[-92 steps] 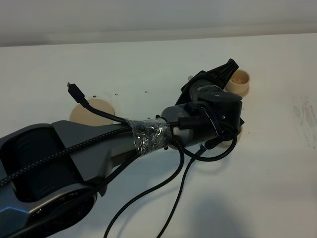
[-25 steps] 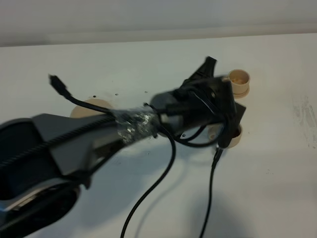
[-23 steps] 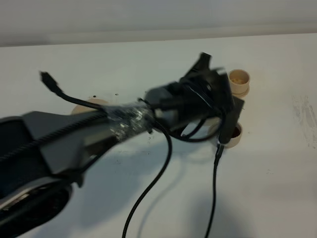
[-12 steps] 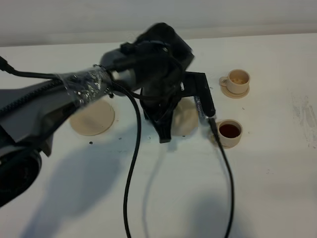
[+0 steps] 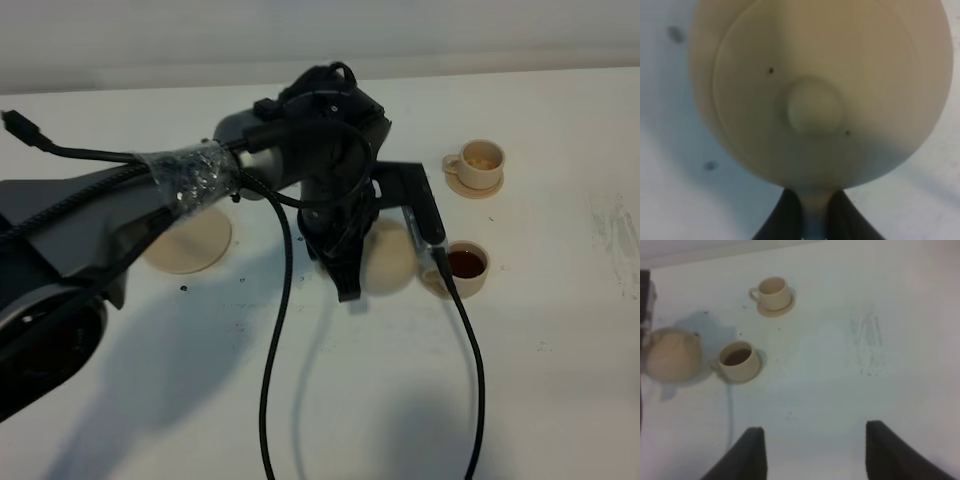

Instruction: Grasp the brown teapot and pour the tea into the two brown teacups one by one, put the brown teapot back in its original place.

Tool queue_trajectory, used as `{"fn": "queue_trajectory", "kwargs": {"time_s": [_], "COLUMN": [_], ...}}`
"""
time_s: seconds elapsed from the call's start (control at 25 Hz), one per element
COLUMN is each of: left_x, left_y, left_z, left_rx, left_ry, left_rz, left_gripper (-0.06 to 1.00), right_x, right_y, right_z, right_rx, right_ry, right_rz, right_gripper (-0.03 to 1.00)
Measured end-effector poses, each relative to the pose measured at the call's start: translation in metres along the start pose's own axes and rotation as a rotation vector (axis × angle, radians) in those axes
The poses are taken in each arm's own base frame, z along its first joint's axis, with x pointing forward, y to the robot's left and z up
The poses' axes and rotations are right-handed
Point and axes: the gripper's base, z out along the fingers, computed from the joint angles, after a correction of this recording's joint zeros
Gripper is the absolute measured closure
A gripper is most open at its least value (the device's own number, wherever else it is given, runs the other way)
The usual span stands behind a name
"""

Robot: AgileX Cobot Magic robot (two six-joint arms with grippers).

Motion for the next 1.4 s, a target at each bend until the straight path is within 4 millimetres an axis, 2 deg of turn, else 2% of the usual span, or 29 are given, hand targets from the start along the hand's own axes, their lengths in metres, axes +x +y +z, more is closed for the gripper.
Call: {"fn": "queue_trajectory", "kwargs": {"time_s": [0.2, 0.44, 0.64, 0.84, 1.0, 1.16, 1.4], "left_x": [-0.003, -0.022, -0.039, -0.054, -0.065, -0.071, -0.071], "left_y": [0.018, 0.047, 0.065, 0.070, 0.071, 0.071, 0.075], "left_z": [-0.019, -0.028, -0.006, 0.020, 0.034, 0.042, 0.039], "left_rx": [-0.172, -0.369, -0.477, -0.548, -0.593, -0.617, -0.658], "left_ry": [-0.038, -0.068, -0.029, 0.005, -0.039, -0.082, -0.063], "left_rz": [0.042, 0.066, 0.113, 0.203, 0.251, 0.279, 0.297], "left_gripper": [0.84, 0.84, 0.84, 0.84, 0.84, 0.84, 0.84], "right_x": [0.000, 0.000, 0.000, 0.000, 0.000, 0.000, 0.000], "right_y": [0.000, 0.000, 0.000, 0.000, 0.000, 0.000, 0.000], "right_z": [0.000, 0.000, 0.000, 0.000, 0.000, 0.000, 0.000], "right_rx": [0.000, 0.000, 0.000, 0.000, 0.000, 0.000, 0.000], "right_ry": [0.000, 0.000, 0.000, 0.000, 0.000, 0.000, 0.000], "right_rz": [0.000, 0.000, 0.000, 0.000, 0.000, 0.000, 0.000], "right_gripper": [0.50, 0.50, 0.50, 0.50, 0.50, 0.50, 0.50]}}
